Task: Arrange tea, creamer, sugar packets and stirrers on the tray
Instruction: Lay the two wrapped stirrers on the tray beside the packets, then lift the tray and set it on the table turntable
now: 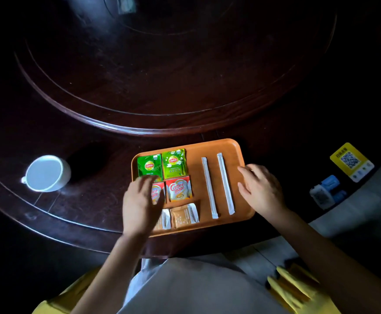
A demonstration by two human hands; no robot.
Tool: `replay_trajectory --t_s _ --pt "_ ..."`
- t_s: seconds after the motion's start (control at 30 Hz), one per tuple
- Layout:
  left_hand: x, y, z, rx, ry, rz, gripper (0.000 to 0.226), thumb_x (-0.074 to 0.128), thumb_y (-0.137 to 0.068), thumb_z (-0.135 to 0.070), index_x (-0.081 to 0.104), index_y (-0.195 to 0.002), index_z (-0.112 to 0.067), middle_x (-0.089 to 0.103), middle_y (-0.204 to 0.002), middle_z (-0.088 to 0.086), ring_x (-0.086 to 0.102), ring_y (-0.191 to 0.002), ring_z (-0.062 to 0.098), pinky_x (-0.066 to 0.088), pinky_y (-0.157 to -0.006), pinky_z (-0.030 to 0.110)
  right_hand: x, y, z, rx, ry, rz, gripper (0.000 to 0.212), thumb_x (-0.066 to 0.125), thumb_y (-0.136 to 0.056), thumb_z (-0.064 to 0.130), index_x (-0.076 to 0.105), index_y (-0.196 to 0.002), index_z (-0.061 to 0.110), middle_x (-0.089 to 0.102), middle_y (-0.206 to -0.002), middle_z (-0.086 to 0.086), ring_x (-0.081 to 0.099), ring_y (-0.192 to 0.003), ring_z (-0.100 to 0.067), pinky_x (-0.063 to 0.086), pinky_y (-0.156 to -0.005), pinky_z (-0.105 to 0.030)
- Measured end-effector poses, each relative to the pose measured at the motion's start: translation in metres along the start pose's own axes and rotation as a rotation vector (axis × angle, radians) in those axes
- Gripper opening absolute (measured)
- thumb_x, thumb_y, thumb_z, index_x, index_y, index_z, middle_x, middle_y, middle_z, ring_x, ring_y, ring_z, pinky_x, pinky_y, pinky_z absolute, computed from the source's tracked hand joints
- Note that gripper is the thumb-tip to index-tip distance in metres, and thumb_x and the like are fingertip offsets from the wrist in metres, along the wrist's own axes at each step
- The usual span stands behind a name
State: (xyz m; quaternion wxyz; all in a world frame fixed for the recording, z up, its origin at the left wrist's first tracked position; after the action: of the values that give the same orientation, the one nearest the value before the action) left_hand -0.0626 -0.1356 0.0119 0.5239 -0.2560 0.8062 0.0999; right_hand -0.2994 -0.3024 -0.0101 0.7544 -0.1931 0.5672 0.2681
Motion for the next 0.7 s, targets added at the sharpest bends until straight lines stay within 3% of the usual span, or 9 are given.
replay_trajectory --t_s 0.1,0.2,0.43,0.53,0.7 --pt "-0.014 0.005 0.037 -0.343 -0.058 0.023 0.031 0.061 -0.077 -0.021 0.057 -0.106 -0.01 0.061 -0.104 0.02 0.056 -0.094 0.041 0.049 -0.073 0.047 0.001 -0.006 0.0 0.157 -0.013 0.062 0.037 0.063 -0.084 0.02 0.053 -0.118 0.01 0.057 -0.113 -0.014 0.056 -0.104 -0.032 0.05 -0.082 -0.04" --pt "-0.013 0.007 0.052 -0.561 -0.031 0.216 0.035 0.062 -0.078 -0.024 0.055 -0.111 -0.013 0.059 -0.11 0.019 0.054 -0.104 0.038 0.047 -0.081 0.048 0.002 -0.015 0.003 0.273 -0.05 0.114 0.036 0.061 -0.085 0.021 0.05 -0.119 0.012 0.056 -0.112 -0.014 0.057 -0.102 -0.032 0.051 -0.082 -0.04" --pt "-0.008 -0.002 0.047 -0.623 0.132 0.252 0.021 0.061 -0.077 -0.018 0.065 -0.097 -0.015 0.07 -0.093 0.015 0.062 -0.093 0.036 0.048 -0.074 0.038 0.001 -0.026 0.012 0.448 -0.036 0.192 0.022 0.062 -0.084 0.013 0.056 -0.105 0.008 0.064 -0.106 -0.015 0.063 -0.095 -0.033 0.055 -0.079 -0.04" --pt "-0.008 -0.005 0.048 -0.638 0.179 0.26 0.021 0.06 -0.077 -0.014 0.066 -0.097 -0.014 0.072 -0.094 0.015 0.064 -0.091 0.035 0.048 -0.074 0.036 0.0 -0.027 0.01 0.483 -0.112 0.18 0.019 0.056 -0.084 0.001 0.058 -0.102 0.007 0.066 -0.102 -0.014 0.063 -0.092 -0.032 0.055 -0.078 -0.038" --pt "-0.016 -0.003 0.053 -0.611 0.251 0.218 0.022 0.061 -0.074 -0.005 0.068 -0.094 -0.012 0.073 -0.09 0.014 0.065 -0.087 0.031 0.044 -0.07 0.031 -0.003 -0.022 0.009 0.51 -0.247 0.15 0.021 0.058 -0.084 0.001 0.06 -0.103 0.007 0.068 -0.101 -0.015 0.063 -0.092 -0.032 0.051 -0.08 -0.037"
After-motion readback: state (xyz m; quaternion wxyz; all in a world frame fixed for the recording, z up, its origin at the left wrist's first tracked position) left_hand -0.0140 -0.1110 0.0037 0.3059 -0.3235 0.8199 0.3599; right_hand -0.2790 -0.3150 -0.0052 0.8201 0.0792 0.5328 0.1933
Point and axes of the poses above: each hand's wrist, its own y-axis away from the middle knuckle, its own x-axis out of the palm, z = x × y, the point moved 1 cm from there along -y, towards the middle knuckle
